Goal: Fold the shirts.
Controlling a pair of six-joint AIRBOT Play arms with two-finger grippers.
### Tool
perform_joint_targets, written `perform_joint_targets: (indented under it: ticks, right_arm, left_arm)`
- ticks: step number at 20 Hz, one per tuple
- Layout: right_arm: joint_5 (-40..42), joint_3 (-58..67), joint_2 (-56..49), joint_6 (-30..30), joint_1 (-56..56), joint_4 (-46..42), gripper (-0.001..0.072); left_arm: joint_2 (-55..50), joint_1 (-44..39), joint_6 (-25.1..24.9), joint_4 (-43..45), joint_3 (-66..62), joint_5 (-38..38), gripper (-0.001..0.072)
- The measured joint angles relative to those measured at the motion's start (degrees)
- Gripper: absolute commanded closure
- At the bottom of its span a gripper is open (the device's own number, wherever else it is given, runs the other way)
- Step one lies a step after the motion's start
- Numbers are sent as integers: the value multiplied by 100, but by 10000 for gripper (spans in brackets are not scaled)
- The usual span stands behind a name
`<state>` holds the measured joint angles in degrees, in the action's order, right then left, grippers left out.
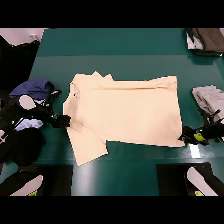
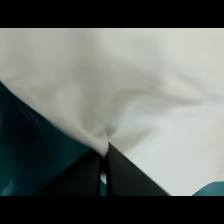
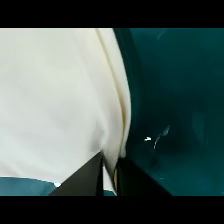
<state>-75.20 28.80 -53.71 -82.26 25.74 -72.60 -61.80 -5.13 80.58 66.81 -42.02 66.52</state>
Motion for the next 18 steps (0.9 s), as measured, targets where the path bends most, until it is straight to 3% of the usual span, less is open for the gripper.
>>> perform_joint_targets:
  ticks: [8, 13, 18]
  right_arm:
    - [-302, 942, 1270, 55, -374, -17, 697]
    - [-328, 2450, 2118, 28, -402, 162, 697]
    - [-79, 4166, 2321, -4, -402, 243, 697]
  left_arm:
    - [310, -4, -125, 11, -776, 286, 683]
    - [809, -4, -142, 15, -2479, 629, 684]
    - [1137, -4, -146, 15, -4590, 859, 684]
